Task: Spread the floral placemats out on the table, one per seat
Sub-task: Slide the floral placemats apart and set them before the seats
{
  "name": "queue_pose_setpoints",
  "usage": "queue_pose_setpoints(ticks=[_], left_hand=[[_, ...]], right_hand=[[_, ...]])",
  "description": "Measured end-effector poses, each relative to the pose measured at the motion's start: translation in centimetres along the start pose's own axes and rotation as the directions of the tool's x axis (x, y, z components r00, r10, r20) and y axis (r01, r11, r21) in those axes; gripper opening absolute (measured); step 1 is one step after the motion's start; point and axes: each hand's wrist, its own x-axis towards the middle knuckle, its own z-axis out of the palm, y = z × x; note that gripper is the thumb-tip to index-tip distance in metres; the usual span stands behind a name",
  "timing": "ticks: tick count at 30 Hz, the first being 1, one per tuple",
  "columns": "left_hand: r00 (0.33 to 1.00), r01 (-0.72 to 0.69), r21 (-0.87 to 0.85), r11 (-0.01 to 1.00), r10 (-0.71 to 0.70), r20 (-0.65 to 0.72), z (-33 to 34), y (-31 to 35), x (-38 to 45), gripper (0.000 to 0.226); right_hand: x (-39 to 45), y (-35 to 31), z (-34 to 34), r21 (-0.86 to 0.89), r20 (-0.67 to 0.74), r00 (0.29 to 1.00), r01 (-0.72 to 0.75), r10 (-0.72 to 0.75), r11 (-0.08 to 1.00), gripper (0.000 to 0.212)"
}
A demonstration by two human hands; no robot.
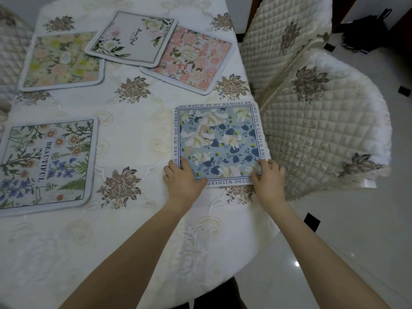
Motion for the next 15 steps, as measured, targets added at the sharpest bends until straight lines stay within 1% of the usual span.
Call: queue_pose_setpoints(ticks=[4, 9, 13, 15], left_hand=[[1.000, 0.004, 0.002, 1.000, -0.004, 0.012, 0.3, 0.1, -0.2, 0.094], [0.996, -0.044, 0.054, 0.998, 0.040, 0.077, 0.3, -0.4, -0.3, 0.095], [0.985, -0.116, 0.040, 0.992, 0.110, 0.133, -0.4, -1.3, -0.8, 0.081], [0.976, -0.188, 0.036, 0.982, 0.182, 0.120, -1.1, -2.1, -1.3, 0.070]], right_hand=[[-0.4, 0.2, 0.4, -0.062, 0.002, 1.000, 0.022, -0.022, 0.998, 0.044], [-1.0, -0.4, 0.2, -0.152, 0.041, 0.999, 0.031, -0.025, 0.988, 0.045], [-2.1, -1.3, -0.3, -0.182, 0.100, 0.994, 0.063, -0.045, 0.981, 0.044], [-3.1, -1.7, -0.8, -0.184, 0.109, 0.993, 0.075, -0.055, 0.980, 0.042]])
